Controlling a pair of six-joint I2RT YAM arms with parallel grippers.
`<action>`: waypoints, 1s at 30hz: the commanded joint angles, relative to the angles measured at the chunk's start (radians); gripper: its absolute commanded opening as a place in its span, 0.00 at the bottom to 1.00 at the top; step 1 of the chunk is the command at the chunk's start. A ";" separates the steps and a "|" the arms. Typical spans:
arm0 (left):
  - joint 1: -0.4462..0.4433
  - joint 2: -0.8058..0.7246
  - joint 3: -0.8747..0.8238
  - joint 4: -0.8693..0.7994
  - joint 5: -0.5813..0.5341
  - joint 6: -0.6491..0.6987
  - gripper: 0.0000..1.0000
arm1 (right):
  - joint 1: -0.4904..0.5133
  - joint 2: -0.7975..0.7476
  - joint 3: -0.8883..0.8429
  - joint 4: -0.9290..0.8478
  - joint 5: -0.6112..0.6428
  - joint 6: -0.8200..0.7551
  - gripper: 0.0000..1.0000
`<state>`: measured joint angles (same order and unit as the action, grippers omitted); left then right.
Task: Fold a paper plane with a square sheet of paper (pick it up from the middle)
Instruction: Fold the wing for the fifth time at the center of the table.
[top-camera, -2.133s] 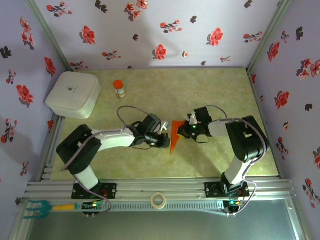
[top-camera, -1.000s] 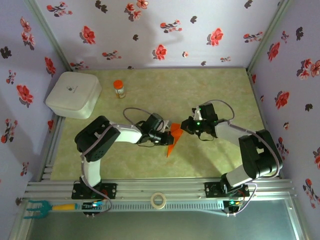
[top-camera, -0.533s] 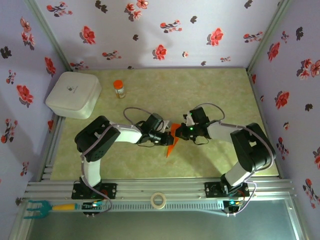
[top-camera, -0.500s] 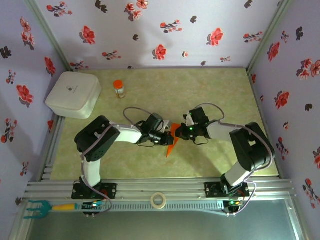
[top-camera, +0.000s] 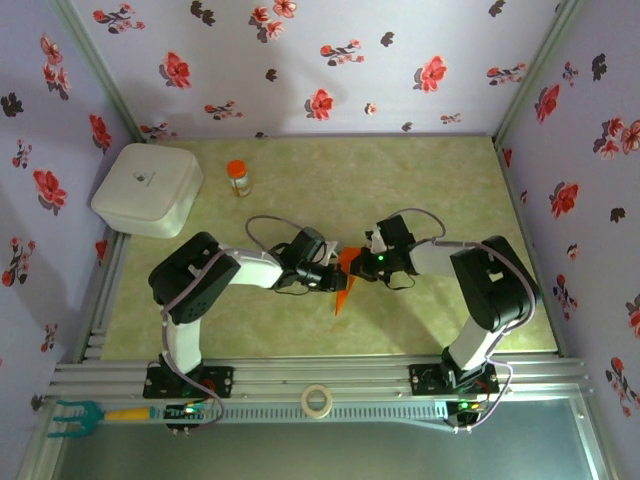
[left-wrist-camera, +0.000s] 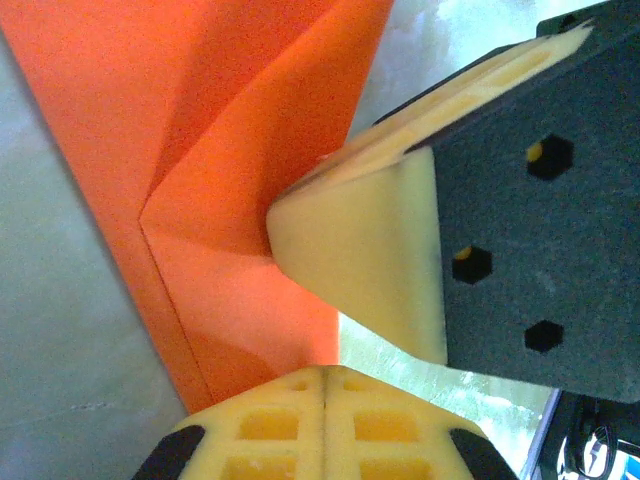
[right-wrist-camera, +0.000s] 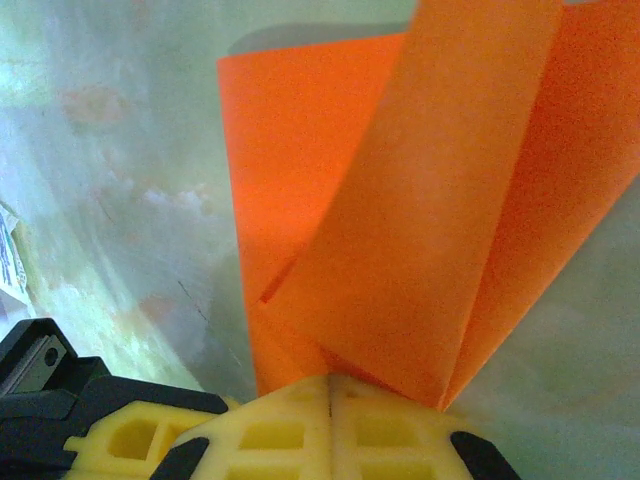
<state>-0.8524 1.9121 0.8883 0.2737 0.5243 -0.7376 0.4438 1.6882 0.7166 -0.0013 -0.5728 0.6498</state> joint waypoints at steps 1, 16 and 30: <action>-0.005 0.030 -0.063 -0.181 -0.014 0.001 0.00 | -0.049 0.010 -0.021 0.020 0.056 0.014 0.07; -0.005 0.036 -0.053 -0.185 -0.018 0.000 0.00 | -0.077 -0.081 -0.012 0.054 -0.039 0.017 0.09; -0.004 0.035 -0.041 -0.220 -0.013 0.022 0.00 | -0.060 0.059 0.066 0.011 0.017 -0.032 0.07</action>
<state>-0.8524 1.9114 0.8883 0.2722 0.5243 -0.7368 0.4076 1.7191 0.7498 0.0288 -0.5892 0.6418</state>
